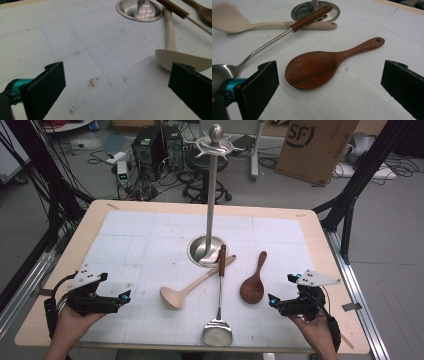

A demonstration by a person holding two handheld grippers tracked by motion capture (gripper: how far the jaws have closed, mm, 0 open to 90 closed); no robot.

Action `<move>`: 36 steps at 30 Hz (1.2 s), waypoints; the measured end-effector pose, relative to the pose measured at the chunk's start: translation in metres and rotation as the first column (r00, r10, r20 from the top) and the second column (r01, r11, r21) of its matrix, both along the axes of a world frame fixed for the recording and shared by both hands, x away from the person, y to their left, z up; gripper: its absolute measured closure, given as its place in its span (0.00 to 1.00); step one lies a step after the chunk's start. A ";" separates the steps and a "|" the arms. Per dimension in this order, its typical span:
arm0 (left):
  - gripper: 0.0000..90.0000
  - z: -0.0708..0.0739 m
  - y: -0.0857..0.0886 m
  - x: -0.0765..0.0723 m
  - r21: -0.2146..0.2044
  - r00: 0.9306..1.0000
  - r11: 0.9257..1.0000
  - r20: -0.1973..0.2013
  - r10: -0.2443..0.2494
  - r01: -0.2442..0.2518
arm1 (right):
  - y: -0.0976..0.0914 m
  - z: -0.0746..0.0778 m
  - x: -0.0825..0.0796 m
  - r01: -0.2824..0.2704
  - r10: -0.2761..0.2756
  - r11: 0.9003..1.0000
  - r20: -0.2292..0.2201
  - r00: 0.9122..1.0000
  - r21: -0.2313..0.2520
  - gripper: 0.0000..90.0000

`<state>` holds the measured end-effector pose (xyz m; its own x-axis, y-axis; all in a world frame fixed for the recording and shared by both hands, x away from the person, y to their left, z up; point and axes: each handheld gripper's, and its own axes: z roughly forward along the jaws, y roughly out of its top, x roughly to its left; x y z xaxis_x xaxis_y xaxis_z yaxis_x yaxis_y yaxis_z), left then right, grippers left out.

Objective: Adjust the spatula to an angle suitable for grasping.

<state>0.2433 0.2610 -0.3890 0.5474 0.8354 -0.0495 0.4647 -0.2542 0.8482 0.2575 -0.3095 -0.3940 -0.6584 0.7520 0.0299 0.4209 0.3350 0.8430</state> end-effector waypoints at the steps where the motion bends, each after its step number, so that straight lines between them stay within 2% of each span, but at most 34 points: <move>1: 0.02 0.000 -0.001 0.001 -0.001 1.000 1.000 -0.002 0.000 0.000 | 0.000 -0.001 0.000 -0.001 0.001 1.000 -0.003 1.000 0.001 0.00; 25: 0.02 -0.004 -0.009 0.007 -0.006 0.999 0.999 -0.017 -0.034 0.034 | -0.003 -0.005 0.003 0.000 0.000 1.000 -0.014 1.000 0.008 0.00; 36: 0.02 -0.004 -0.013 0.008 -0.009 0.999 0.999 -0.017 -0.049 0.049 | 0.003 -0.005 0.002 -0.011 0.011 1.000 -0.020 1.000 0.007 0.00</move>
